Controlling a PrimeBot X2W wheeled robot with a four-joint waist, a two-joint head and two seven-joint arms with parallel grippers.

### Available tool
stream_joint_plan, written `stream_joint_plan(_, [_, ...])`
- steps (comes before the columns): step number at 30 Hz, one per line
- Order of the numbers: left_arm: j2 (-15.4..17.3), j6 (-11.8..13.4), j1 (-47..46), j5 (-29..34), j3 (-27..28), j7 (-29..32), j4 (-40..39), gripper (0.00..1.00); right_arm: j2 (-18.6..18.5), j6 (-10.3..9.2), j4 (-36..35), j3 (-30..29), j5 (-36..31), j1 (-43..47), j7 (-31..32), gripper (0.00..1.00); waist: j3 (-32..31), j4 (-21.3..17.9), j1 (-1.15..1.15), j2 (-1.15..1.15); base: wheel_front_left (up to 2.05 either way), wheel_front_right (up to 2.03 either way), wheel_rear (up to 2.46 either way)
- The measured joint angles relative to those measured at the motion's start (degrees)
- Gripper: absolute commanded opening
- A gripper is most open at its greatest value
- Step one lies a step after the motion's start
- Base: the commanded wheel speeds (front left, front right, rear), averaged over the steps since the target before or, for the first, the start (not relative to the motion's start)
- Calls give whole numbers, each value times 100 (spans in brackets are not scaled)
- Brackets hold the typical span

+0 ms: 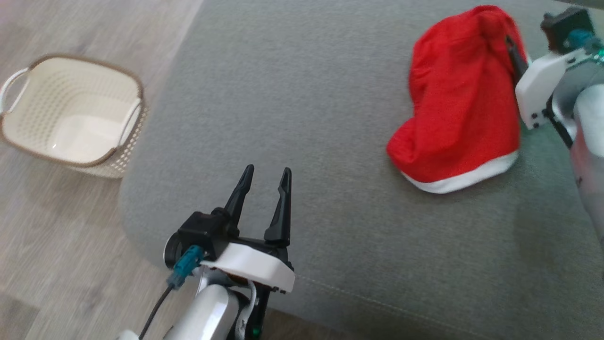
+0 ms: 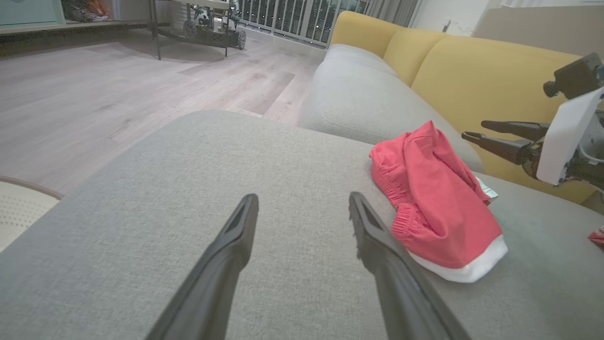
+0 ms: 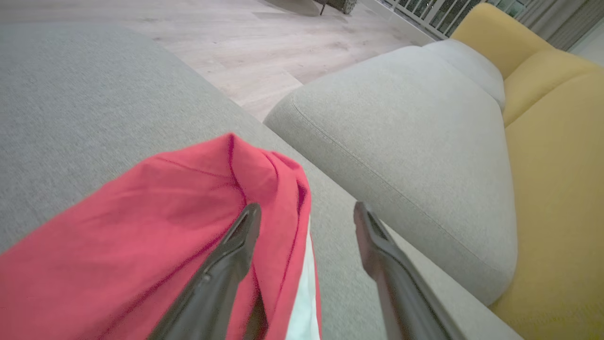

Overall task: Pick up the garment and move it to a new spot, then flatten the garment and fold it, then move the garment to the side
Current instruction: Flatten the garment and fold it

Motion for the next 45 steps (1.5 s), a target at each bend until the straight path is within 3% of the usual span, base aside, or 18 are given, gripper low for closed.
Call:
stream_joint_plan(8, [3, -53, -5, 21, 241, 0, 78, 100, 245, 0, 258, -108, 132, 159, -433, 100, -275, -483, 0, 0, 0, 0, 0])
stream_joint_plan(14, [-1, -113, 26, 62, 478, 0, 183, 100, 433, 0, -168, -201, 739, 829, -543, 100, -610, -989, 0, 0, 0, 0, 0])
stream_joint_plan(22, [2, -146, 219, 58, 823, 0, 211, 100, 703, 0, -2128, -823, 1835, 2462, -565, 100, -978, -1712, 0, 0, 0, 0, 0])
stream_joint_plan(27, [0, -70, 226, 0, 931, 0, 509, 100, 1020, 0, -3697, -1127, 1970, 4005, -394, 100, -967, -2169, 0, 0, 0, 0, 0])
stream_joint_plan(32, [0, -110, 54, 0, 879, 0, 1025, 100, 1109, 0, -4867, -1177, 1997, 4347, 27, 100, -774, -2433, 0, 0, 0, 0, 0])
stream_joint_plan(38, [-11, -252, -679, -92, 659, 0, 1942, 100, 1166, 0, -5638, -1243, 1996, 4375, 347, 100, -510, -2702, 0, 0, 0, 0, 0])
stream_joint_plan(45, [-33, -320, -1575, -149, 519, 0, 3286, 100, 1195, 0, -5954, -1202, 1985, 4497, 436, 100, -222, -3037, 0, 0, 0, 0, 0])
